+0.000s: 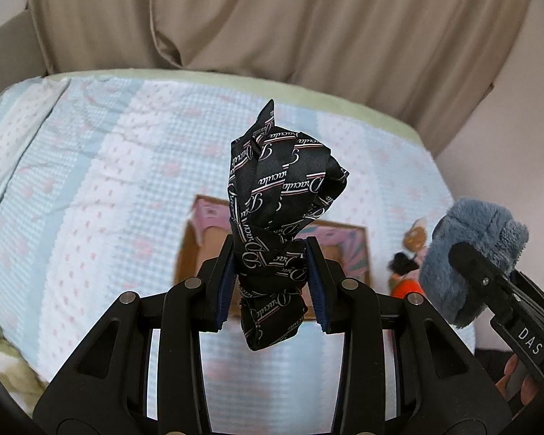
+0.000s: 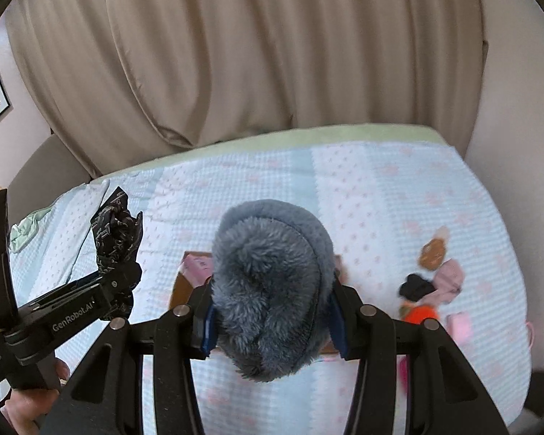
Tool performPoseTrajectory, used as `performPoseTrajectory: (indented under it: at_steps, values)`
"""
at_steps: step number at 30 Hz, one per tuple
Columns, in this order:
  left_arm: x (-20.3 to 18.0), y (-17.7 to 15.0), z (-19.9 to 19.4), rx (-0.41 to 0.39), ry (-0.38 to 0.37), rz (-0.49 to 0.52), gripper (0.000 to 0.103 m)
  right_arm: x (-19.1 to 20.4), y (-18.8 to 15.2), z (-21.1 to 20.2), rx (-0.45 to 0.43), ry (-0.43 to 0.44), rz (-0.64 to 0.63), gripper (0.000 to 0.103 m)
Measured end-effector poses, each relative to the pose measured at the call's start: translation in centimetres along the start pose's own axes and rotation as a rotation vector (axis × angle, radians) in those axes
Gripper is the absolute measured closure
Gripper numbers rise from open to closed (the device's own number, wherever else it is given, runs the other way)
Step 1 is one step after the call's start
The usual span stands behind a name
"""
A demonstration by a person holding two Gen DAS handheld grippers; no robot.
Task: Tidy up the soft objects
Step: 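Lift the scarf and earmuff and carry both over the cardboard box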
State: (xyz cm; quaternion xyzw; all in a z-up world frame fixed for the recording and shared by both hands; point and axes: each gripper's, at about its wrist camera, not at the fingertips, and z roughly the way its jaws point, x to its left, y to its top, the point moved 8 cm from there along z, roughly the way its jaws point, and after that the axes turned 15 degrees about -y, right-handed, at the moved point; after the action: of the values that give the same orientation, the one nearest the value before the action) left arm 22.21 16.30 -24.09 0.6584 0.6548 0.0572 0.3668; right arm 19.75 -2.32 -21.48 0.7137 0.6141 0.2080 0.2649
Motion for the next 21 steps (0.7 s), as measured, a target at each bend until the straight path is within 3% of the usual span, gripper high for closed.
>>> performPoseTrajectory:
  at_steps: [10, 21]
  values:
    - [5.7, -1.2, 6.3, 0.173, 0.002, -0.003, 0.070, 4.8, -2.3, 6.7, 0.178, -0.044, -0.017, 0.058]
    - [7.6, -3.1, 15.5, 0.349, -0.006, -0.010, 0.071, 4.1, -4.2, 16.7, 0.400, -0.089, -0.044, 0.058]
